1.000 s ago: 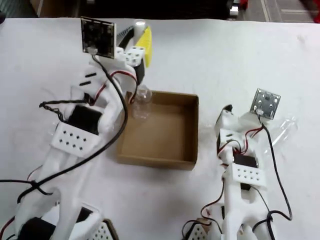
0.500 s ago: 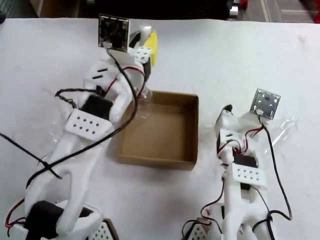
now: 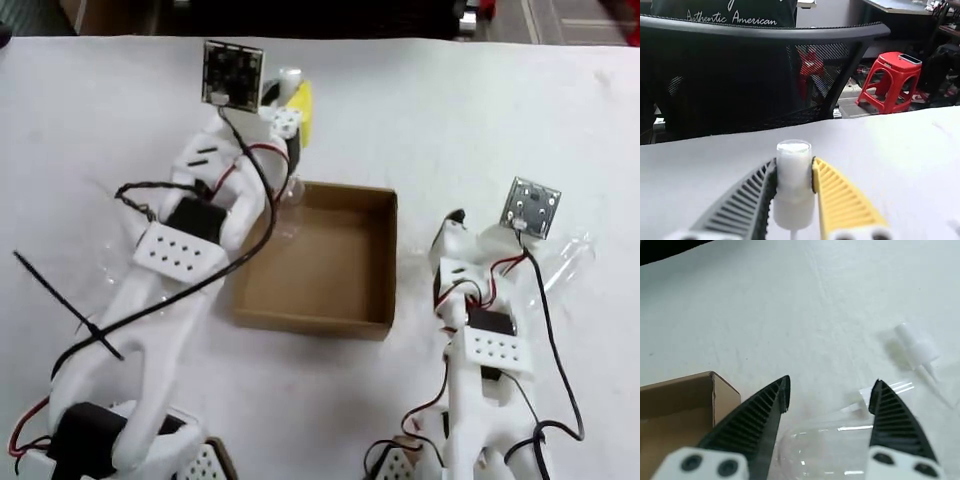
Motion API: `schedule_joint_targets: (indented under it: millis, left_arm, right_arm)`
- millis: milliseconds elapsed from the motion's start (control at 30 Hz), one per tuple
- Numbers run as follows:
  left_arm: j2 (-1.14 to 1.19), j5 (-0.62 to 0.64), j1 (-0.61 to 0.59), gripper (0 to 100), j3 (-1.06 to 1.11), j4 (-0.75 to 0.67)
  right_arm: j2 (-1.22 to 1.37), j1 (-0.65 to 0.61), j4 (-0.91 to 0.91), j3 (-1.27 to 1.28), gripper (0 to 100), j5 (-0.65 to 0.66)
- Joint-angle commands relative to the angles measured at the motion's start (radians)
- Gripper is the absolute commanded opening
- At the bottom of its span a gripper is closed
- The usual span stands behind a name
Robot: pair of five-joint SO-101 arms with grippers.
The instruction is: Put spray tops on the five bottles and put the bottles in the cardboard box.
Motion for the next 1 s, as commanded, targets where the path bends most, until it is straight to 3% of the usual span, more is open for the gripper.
schedule_joint_targets:
  millis: [0, 500, 667, 967]
  left_arm:
    - [-0.041, -0.008, -0.004, 2, 0.026, -0.031]
    - [-0.041, -0.005, -0.001, 3, 0.106, -0.028]
    - [-0.042, 0.006, -0.001, 20, 0.098, 0.046]
    - [-0.042, 0.046, -0.008, 21, 0.003, 0.180]
  right_arm:
    - [0.001, -0.004, -0.021, -0.014, 23.3, 0.003]
    - [0.001, -0.004, -0.021, -0.014, 23.3, 0.003]
    - [0.001, -0.004, -0.021, -0.014, 23.3, 0.003]
    - [0.001, -0.004, -0.022, -0.014, 23.3, 0.003]
